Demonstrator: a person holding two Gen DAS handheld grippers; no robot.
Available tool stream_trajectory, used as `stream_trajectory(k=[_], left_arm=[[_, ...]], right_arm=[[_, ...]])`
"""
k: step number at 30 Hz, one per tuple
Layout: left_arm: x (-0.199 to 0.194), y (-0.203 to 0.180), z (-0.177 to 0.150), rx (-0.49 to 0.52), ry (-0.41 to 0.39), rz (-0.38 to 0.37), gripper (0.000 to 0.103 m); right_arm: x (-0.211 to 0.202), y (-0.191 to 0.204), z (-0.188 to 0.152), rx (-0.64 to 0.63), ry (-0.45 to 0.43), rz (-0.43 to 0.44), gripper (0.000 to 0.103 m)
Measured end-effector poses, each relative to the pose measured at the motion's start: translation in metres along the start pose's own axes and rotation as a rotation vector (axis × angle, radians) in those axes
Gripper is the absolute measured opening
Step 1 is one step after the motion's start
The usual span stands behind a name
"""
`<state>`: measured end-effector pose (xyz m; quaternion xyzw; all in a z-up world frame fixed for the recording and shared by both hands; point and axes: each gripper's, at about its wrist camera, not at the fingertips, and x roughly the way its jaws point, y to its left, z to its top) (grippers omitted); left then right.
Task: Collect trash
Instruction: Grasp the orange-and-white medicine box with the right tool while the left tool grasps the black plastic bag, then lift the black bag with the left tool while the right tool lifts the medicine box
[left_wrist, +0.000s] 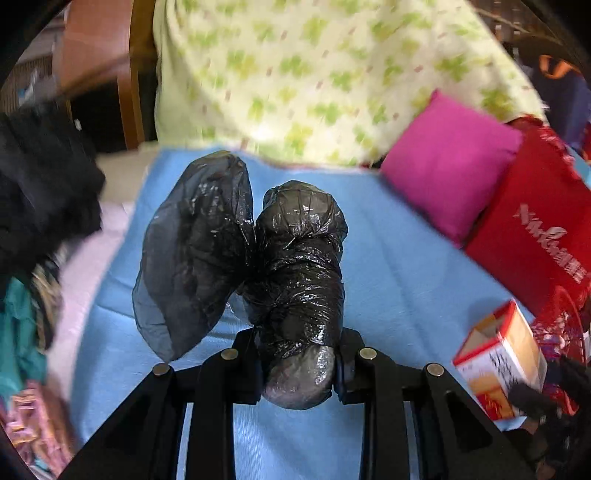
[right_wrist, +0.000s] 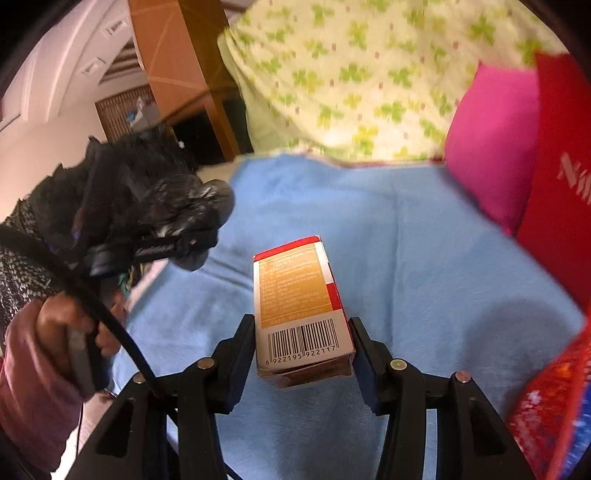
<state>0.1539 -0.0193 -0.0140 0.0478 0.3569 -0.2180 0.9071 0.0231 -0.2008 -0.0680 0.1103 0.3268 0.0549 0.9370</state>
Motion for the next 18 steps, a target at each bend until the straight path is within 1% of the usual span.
stream_trajectory(k=[2, 7, 12, 14, 18], left_arm=[[-0.028, -0.016, -0.002, 0.036, -0.040, 0.020, 0.029], [-0.080, -0.044, -0.011, 0.122, -0.121, 0.056, 0.030], [-0.116, -0.074, -0.012, 0.181, -0.199, 0.068, 0.030], [-0.128, -0.083, -0.013, 0.208, -0.228, 0.080, 0.030], [-0.151, -0.102, -0.015, 0.247, -0.270, 0.079, 0.030]], right_arm=[[-0.026, 0.006, 0.003, -0.001, -0.046, -0.006, 0.052], [-0.080, 0.020, 0.008, -0.008, -0.149, -0.038, 0.052], [-0.131, 0.025, 0.005, 0.003, -0.231, -0.071, 0.053], [-0.147, 0.023, 0.003, 0.008, -0.250, -0.076, 0.053], [-0.175, 0.019, 0.000, 0.010, -0.295, -0.099, 0.053]])
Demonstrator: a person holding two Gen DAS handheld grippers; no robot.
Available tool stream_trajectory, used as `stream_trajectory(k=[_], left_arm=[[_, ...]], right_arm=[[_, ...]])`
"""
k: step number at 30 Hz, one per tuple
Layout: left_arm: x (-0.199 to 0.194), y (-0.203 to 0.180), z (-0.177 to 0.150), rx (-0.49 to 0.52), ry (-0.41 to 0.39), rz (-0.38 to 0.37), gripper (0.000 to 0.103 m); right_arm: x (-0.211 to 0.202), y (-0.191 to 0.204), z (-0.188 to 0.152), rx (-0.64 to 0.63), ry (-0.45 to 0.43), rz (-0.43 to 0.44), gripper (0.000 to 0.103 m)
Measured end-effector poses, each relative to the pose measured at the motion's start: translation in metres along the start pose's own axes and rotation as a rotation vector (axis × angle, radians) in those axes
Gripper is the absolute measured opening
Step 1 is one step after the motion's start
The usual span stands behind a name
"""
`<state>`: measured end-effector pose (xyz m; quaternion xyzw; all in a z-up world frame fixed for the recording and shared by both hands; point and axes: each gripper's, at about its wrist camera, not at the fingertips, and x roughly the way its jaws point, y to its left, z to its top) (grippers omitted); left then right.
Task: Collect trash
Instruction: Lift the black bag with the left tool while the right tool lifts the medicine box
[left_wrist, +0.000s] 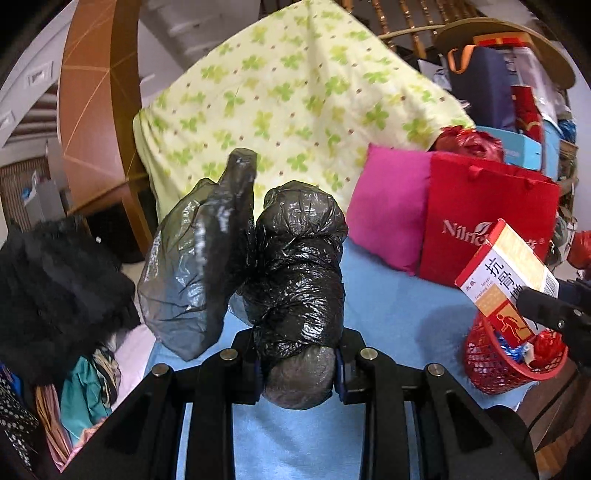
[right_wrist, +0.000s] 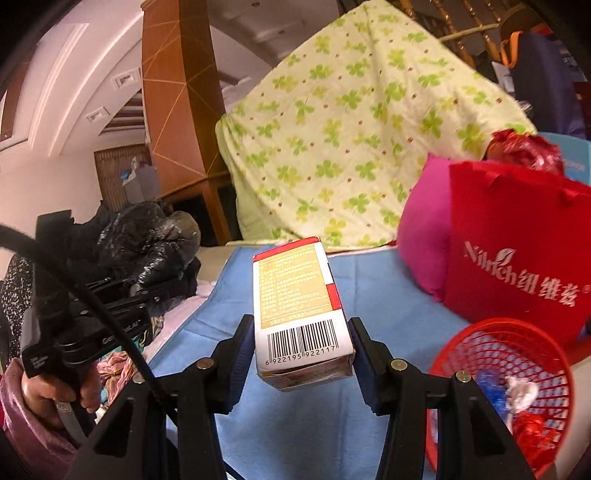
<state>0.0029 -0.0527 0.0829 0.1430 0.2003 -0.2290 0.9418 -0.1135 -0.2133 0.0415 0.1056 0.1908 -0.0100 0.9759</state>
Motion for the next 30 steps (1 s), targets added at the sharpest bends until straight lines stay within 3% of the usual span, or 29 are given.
stream_trajectory(k=[12, 30], left_arm=[[-0.057, -0.047, 0.010, 0.108, -0.097, 0.017, 0.031], [-0.072, -0.083, 0.020, 0.181, -0.138, -0.011, 0.031]], right_arm=[[-0.059, -0.020, 0.008, 0.024, -0.101, -0.031, 0.053], [-0.098, -0.037, 0.010, 0.043, -0.168, -0.062, 0.053]])
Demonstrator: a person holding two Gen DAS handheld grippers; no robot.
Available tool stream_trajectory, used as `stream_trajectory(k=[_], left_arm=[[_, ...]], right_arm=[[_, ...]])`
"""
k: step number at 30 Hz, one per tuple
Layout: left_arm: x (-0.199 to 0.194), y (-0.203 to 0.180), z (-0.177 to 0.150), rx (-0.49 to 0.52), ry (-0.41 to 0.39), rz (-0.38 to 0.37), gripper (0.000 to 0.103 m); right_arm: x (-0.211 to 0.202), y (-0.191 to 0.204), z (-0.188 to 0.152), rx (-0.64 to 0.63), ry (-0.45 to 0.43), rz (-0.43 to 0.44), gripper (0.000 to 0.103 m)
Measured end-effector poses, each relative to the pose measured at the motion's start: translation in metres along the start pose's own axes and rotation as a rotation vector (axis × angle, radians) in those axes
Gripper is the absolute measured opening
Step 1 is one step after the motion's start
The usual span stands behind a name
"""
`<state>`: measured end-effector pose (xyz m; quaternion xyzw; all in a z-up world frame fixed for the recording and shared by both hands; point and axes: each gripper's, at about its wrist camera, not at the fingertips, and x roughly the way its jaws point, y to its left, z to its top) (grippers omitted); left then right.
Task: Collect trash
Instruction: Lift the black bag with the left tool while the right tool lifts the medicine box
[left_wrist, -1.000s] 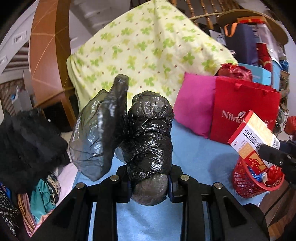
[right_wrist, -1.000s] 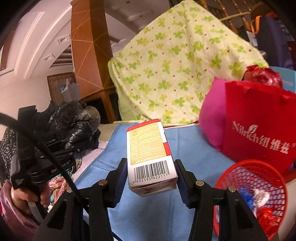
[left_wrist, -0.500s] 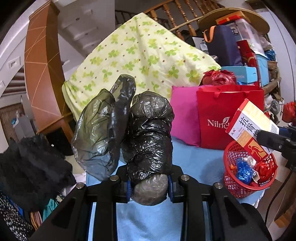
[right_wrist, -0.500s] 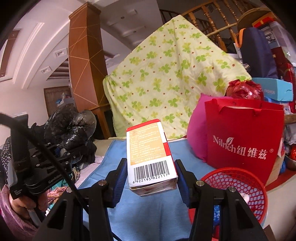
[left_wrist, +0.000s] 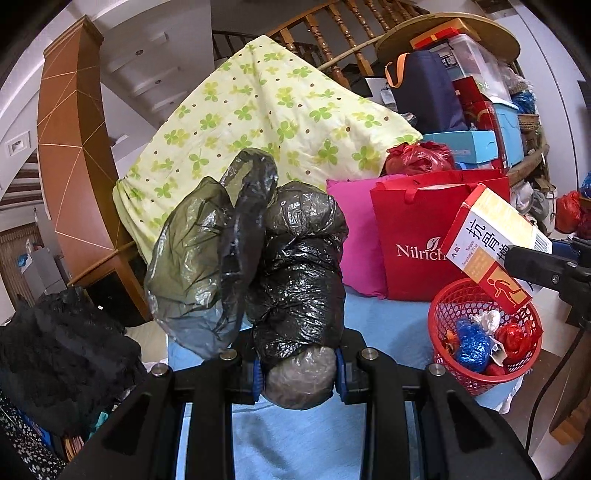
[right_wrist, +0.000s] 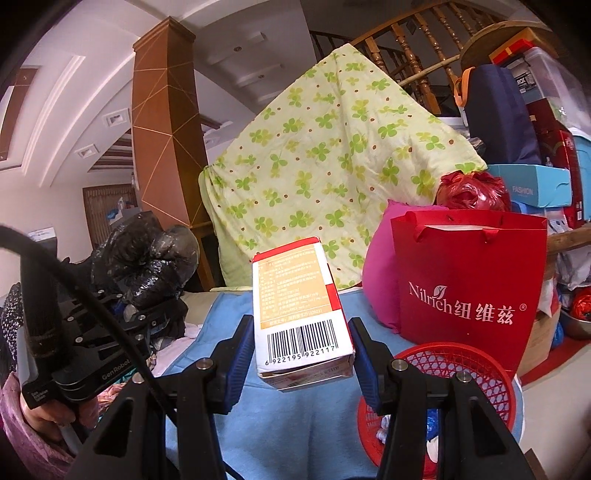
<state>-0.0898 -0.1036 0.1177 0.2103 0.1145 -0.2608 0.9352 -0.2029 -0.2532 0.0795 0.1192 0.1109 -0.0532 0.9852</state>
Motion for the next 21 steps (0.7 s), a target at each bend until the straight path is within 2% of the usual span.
stream_trajectory(k=[21], left_arm=[[-0.001, -0.023, 0.007, 0.033, 0.000, -0.039, 0.032]], right_arm=[[-0.017, -0.013, 0.001, 0.016, -0.026, -0.019, 0.053]])
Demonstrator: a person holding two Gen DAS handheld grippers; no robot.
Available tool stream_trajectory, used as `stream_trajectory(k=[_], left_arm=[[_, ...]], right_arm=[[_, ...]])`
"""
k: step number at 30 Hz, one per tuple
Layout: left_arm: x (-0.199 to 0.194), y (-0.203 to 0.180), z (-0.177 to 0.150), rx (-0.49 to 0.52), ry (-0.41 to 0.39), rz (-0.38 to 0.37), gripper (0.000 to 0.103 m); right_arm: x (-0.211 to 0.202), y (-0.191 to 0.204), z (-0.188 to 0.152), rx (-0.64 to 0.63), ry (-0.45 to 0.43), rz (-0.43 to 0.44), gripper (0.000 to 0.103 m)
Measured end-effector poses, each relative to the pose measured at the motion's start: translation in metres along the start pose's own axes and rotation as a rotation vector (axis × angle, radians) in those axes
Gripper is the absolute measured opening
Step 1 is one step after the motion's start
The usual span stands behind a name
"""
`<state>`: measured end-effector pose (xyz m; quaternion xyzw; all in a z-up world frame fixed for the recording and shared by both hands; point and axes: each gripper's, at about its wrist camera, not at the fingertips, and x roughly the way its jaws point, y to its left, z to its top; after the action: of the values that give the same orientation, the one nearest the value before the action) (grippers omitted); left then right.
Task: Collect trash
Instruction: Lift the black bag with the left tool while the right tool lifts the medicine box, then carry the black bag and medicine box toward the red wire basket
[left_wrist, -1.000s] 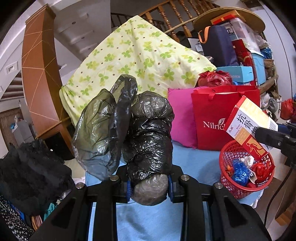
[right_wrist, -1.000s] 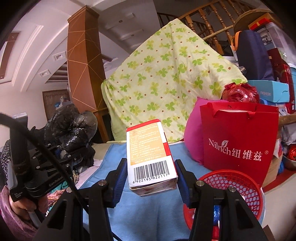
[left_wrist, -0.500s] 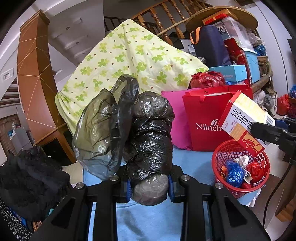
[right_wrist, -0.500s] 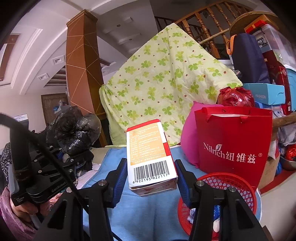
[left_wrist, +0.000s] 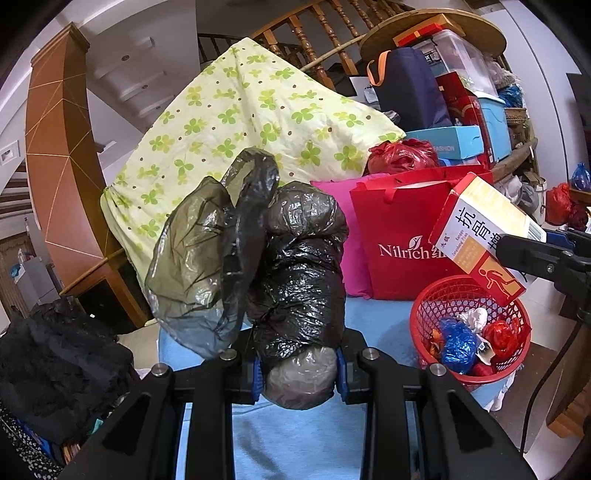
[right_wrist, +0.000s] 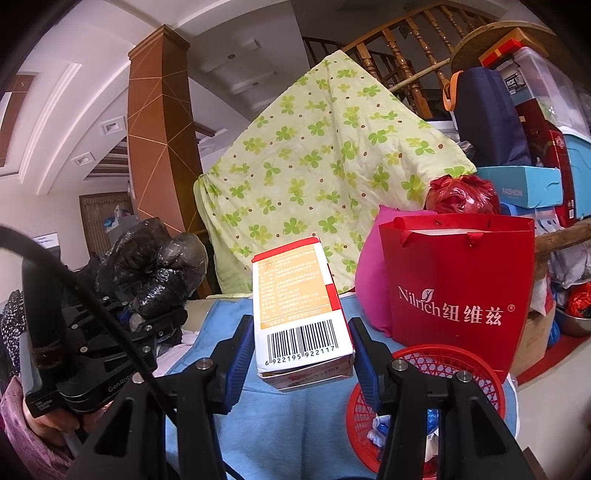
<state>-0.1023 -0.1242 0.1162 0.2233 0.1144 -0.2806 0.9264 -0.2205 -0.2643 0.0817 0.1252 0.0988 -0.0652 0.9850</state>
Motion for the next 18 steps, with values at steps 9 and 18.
stream_trajectory(k=[9, 18], left_arm=[[0.004, -0.010, 0.000, 0.011, 0.012, -0.013, 0.032], [0.010, -0.016, -0.002, 0.016, 0.031, -0.023, 0.033]], right_arm=[[-0.003, -0.005, -0.001, 0.015, 0.000, -0.007, 0.054], [-0.004, -0.011, -0.001, 0.030, 0.000, -0.009, 0.054]])
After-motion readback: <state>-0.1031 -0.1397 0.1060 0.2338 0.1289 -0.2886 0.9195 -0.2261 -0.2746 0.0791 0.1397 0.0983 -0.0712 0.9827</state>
